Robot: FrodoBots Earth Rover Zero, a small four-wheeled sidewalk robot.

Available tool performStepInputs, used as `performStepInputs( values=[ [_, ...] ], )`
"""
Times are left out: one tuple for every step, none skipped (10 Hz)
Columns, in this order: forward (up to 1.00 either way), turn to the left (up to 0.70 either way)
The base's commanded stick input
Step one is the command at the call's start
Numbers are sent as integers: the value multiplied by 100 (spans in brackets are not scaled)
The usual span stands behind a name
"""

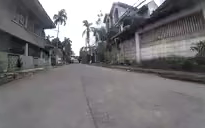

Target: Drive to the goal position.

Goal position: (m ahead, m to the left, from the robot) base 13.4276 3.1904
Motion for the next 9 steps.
performStepInputs(
  values=[
    [100,-15],
    [100,-15],
    [100,-15],
    [100,-15],
    [100,-14],
    [100,-5],
    [100,3],
    [100,11],
    [100,20]
  ],
)
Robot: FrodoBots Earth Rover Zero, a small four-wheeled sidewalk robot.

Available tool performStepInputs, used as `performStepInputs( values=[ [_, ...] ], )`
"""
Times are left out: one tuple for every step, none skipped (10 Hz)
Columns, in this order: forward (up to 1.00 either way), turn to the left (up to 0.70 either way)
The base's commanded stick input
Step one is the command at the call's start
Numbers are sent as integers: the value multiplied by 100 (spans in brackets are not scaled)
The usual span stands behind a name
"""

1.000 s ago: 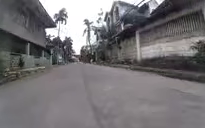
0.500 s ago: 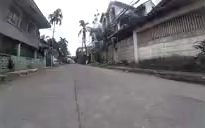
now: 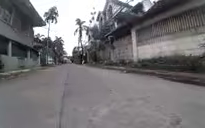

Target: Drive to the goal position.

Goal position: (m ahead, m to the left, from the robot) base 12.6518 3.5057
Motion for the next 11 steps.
performStepInputs(
  values=[
    [100,25],
    [100,25],
    [100,25],
    [100,25],
    [100,25],
    [100,25],
    [100,25],
    [100,25],
    [100,25],
    [100,25],
    [100,25]
  ],
)
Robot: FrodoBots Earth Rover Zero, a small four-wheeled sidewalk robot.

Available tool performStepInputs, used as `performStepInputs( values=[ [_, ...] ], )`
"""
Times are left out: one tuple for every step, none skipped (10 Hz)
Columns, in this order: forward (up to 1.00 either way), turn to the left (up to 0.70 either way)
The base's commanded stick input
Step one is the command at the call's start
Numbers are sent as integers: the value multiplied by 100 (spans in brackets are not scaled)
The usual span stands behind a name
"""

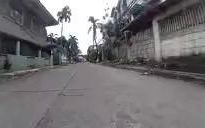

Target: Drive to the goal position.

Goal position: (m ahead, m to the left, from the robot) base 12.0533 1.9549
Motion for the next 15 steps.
performStepInputs(
  values=[
    [100,25],
    [100,11],
    [100,-15],
    [100,-15],
    [100,-15],
    [100,-15],
    [100,-15],
    [100,-15],
    [100,-15],
    [100,-15],
    [100,-15],
    [100,-15],
    [100,-15],
    [100,-15],
    [100,-15]
  ],
)
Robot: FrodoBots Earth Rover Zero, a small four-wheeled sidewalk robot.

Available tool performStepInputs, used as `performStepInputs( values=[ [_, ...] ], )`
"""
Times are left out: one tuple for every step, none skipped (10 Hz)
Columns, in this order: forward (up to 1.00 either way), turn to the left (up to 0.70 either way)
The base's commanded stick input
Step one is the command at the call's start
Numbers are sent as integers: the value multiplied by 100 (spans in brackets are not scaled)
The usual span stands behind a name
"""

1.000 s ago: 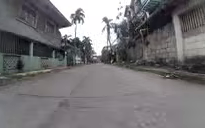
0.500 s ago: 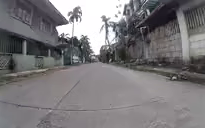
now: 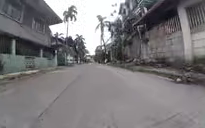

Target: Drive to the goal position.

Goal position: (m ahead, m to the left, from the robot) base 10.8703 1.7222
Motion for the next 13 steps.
performStepInputs(
  values=[
    [100,-15],
    [100,-15],
    [100,-15],
    [100,-15],
    [100,-12],
    [100,5],
    [100,23],
    [100,14],
    [100,2],
    [100,-11],
    [100,7],
    [100,25],
    [100,25]
  ],
)
